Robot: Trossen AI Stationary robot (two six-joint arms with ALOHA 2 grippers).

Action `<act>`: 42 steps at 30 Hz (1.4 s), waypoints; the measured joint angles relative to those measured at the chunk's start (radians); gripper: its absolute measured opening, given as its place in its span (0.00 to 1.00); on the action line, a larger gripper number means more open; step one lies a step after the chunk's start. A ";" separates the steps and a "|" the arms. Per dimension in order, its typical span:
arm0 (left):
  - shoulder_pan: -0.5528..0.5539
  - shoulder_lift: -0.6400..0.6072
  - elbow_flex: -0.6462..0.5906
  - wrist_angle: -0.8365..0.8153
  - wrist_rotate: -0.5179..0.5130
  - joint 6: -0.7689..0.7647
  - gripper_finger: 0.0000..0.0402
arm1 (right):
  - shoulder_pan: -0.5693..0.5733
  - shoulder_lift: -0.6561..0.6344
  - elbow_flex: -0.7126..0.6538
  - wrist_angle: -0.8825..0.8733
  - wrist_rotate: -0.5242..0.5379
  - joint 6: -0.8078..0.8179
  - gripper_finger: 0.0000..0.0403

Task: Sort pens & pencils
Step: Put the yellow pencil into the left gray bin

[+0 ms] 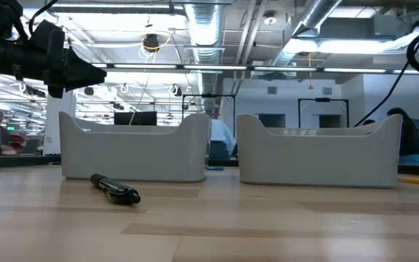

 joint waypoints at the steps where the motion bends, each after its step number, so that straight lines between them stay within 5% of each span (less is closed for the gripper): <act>1: 0.000 0.000 0.000 0.000 0.000 0.000 0.30 | 0.000 -0.001 -0.006 0.007 0.000 0.001 0.56; 19: 0.000 0.000 0.000 0.000 0.000 0.000 0.30 | 0.000 -0.003 -0.031 -0.007 -0.005 -0.023 0.54; 34: 0.000 0.000 0.000 0.000 0.000 0.000 0.30 | -0.011 -0.001 -0.034 -0.050 -0.060 0.026 0.21; 42: 0.000 0.000 0.000 0.000 0.000 -0.001 0.30 | -0.028 0.000 -0.035 -0.063 -0.080 0.027 0.14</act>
